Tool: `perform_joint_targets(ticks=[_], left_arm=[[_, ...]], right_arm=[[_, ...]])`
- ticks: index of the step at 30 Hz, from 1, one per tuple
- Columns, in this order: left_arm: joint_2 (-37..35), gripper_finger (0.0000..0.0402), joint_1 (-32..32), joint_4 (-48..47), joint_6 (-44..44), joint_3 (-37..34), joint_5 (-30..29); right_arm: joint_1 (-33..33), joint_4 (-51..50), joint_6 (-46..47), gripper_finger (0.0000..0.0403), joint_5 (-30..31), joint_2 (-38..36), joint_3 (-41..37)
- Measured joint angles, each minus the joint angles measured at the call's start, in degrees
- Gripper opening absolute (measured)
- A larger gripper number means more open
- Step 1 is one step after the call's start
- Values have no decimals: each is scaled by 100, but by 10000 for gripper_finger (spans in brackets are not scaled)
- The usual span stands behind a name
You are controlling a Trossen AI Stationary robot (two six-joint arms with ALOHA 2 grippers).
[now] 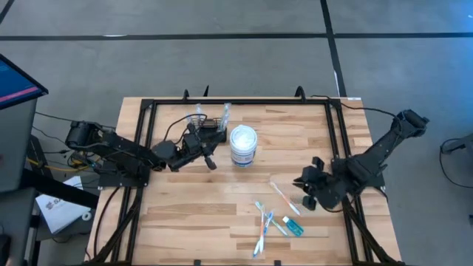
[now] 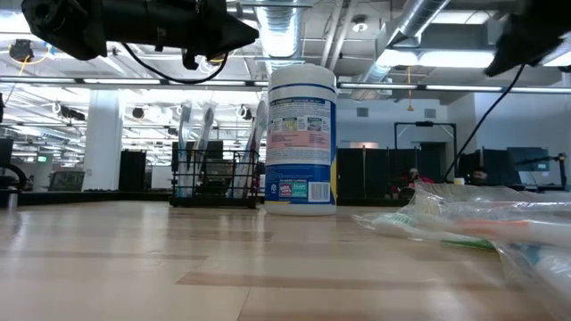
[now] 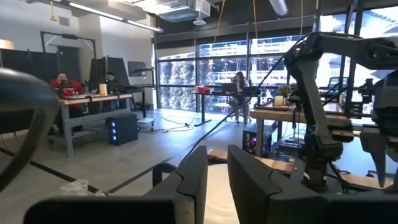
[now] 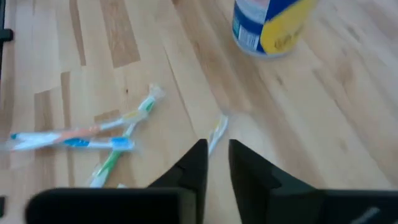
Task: Pick & Place toothbrushing station
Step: Put the top blue mouthwash into the mesh organizer
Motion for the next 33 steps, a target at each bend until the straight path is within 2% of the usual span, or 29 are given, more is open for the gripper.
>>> perform_joint_targets(ticks=[6, 14, 24, 33], left_arm=[[0, 59, -37, -4, -2, 0, -2], [2, 59, -187, -20, -2, 0, 0], [2, 59, -305, -31, -4, 0, 0], [2, 59, -304, -46, -4, -2, -1]], right_arm=[[903, -549, 1234, 103, 290, 225, 0], [1770, -1042, 2882, 141, 568, 643, 0], [2246, -1465, 3905, 166, 598, 1327, 2], [2383, -1516, 4227, 183, 609, 1664, 2]])
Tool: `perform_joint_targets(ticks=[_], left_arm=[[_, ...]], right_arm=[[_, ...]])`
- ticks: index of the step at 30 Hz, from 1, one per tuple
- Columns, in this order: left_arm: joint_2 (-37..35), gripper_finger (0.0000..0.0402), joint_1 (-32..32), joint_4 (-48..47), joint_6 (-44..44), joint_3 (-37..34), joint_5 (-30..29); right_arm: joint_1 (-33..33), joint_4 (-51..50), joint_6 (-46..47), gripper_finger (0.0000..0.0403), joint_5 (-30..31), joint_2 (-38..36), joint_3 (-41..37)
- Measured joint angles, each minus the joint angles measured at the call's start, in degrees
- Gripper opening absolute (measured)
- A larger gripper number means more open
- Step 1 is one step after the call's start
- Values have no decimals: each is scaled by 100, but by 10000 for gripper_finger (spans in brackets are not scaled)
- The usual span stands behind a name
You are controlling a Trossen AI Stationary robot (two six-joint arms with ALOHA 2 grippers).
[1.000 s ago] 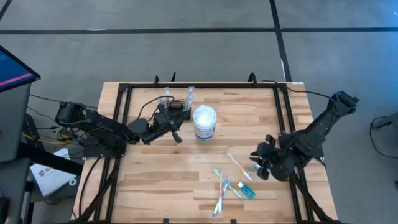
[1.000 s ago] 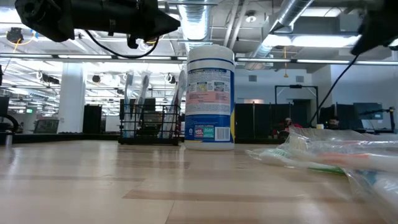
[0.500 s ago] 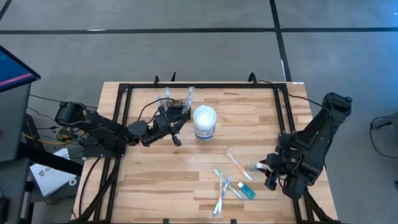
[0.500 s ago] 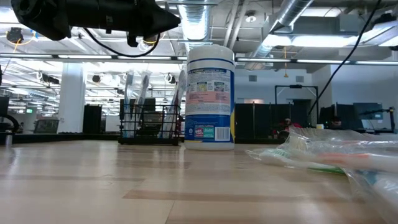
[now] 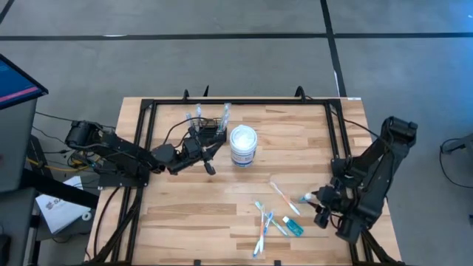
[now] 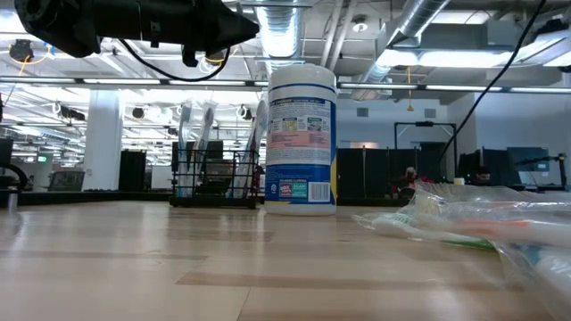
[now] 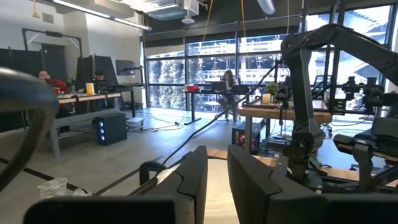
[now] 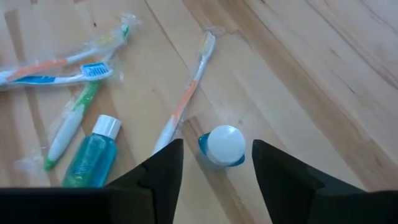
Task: Pick & Place toothbrushing station
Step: Put the top blue mouthwash into the mesh organizer
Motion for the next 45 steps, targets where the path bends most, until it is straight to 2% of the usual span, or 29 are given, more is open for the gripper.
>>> perform_joint_targets(ticks=[7, 29, 45], left_arm=[[2, 59, 0, -2, 0, 0, 1], [2, 59, 2, -42, -1, 0, 1], [2, 59, 2, -68, -2, 0, 0]], right_arm=[[-4, -62, 2, 184, 0, 282, 0], [-11, 230, 151, 193, 50, 279, -205], [-188, 306, -1, 176, 213, 279, -205]])
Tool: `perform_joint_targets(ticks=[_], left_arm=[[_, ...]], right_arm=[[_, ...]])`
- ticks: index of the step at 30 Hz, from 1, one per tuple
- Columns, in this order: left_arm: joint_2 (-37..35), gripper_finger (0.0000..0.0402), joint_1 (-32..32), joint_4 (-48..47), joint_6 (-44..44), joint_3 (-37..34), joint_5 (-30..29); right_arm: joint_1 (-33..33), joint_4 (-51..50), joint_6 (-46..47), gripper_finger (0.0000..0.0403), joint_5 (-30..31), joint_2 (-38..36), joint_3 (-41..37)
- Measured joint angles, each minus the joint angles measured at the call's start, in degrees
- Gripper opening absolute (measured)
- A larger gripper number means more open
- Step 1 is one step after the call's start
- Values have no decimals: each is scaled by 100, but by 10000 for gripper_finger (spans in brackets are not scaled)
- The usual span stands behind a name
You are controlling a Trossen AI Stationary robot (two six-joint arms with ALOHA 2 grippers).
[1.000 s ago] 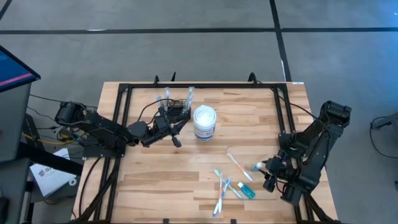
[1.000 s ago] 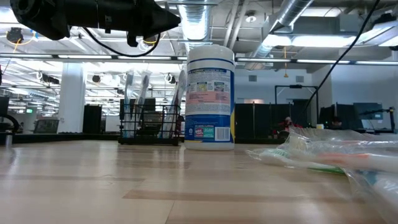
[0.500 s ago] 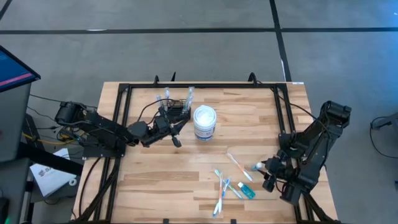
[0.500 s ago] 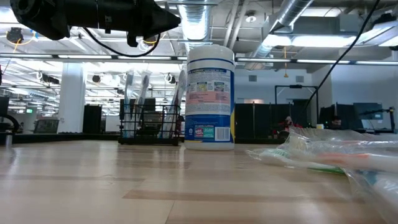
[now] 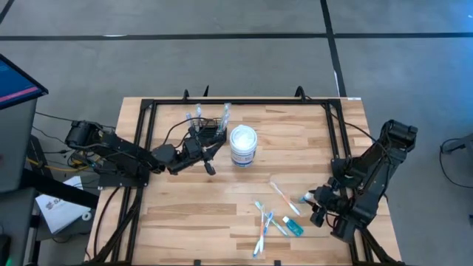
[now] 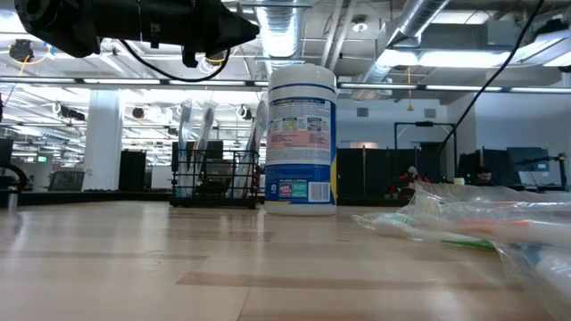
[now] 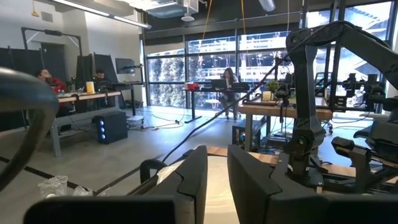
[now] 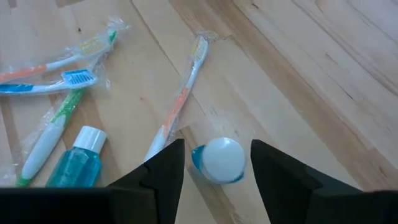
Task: Pick & Place toothbrushing station
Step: Put the top blue mouthwash into the mesh organizer
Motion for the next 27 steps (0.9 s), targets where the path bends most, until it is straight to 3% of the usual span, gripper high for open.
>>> perform_joint_targets(ticks=[10, 27], left_arm=[[0, 59, 0, -14, 2, 0, 1], [0, 59, 0, -18, -1, 0, 1]], right_arm=[[-76, 96, -198, 175, -73, 0, 0], [-76, 114, -217, 128, -130, 0, 0]])
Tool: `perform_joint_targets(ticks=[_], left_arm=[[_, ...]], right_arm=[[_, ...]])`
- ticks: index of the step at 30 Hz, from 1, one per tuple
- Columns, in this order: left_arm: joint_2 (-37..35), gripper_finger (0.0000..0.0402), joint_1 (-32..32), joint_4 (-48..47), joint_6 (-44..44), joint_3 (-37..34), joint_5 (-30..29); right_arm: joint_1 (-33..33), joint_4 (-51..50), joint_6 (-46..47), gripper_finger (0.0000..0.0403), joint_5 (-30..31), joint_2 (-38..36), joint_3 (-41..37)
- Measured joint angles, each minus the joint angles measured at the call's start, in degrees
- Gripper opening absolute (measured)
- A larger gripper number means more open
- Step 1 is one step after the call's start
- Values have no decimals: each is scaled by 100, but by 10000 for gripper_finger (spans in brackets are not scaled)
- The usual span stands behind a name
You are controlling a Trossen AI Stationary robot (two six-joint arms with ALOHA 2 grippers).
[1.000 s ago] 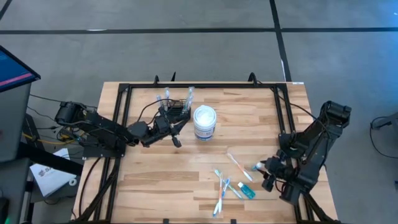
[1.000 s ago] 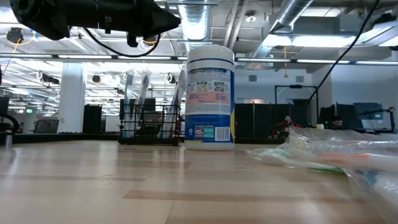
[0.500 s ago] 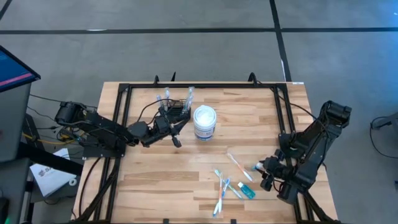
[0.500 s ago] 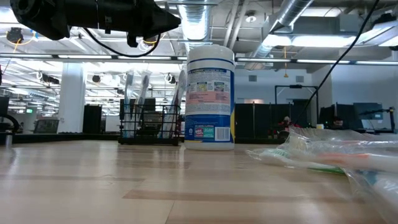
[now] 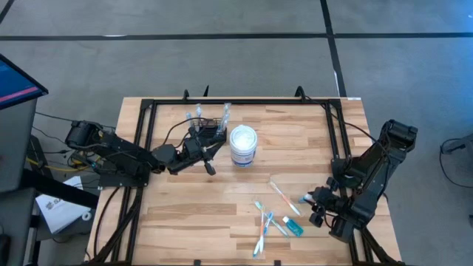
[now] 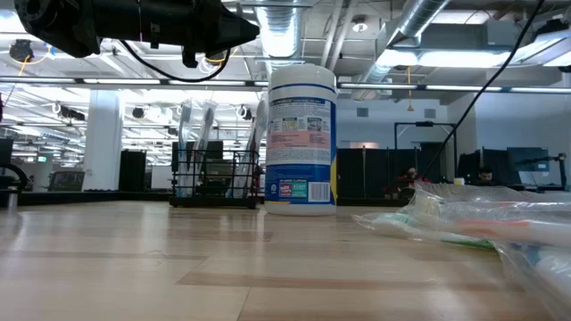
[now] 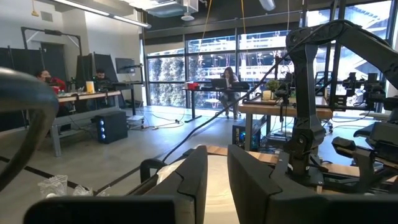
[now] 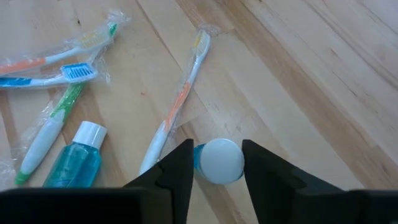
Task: Pick & Place toothbrushing station
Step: Put the top blue mouthwash into the mesh organizer
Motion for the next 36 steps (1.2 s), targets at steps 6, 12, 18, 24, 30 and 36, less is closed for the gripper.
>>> perform_joint_targets(ticks=[6, 12, 18, 24, 30, 36], left_arm=[[0, 59, 0, -2, 0, 0, 0], [0, 59, 0, -4, 1, 0, 0], [0, 59, 0, -22, 2, 0, 0], [0, 59, 0, -22, 2, 0, -2], [0, 59, 0, -22, 0, 0, 0], [0, 59, 0, -22, -79, 0, 461]], right_arm=[[0, -12, -42, 82, -84, -2, 2], [-9, -26, -87, 82, -80, -2, 2], [-9, -40, -87, 82, -7, -2, 2], [-20, -72, -127, 82, 66, -18, 81], [-154, -314, -379, 82, 102, -24, 367], [-496, -359, -1068, 82, 245, -24, 730]])
